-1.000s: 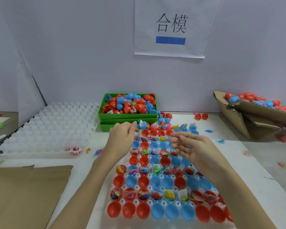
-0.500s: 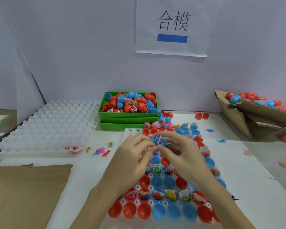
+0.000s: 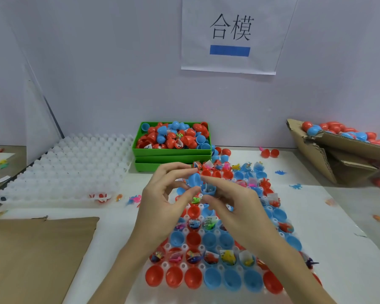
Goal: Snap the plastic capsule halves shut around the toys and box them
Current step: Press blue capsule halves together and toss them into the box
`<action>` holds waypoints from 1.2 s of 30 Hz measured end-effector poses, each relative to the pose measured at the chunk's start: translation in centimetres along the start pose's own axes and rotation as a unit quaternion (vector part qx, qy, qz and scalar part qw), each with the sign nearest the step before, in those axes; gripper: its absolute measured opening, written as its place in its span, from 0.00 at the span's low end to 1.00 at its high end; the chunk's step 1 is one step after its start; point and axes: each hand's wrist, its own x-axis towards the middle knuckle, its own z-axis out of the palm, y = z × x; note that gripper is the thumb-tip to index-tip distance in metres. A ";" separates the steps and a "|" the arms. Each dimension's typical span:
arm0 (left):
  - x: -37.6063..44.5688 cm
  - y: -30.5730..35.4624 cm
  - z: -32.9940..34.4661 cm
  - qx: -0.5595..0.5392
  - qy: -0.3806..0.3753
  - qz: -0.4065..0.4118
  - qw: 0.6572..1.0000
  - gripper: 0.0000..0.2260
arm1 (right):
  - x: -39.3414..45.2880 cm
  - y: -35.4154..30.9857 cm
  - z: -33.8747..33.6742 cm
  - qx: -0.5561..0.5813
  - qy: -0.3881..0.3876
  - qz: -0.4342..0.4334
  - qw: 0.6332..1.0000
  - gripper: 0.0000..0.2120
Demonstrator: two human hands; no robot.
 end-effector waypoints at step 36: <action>-0.1 1.2 -0.5 -0.215 -0.024 -0.102 0.971 0.12 | -0.1 -1.4 0.4 -0.009 0.125 -0.107 0.986 0.20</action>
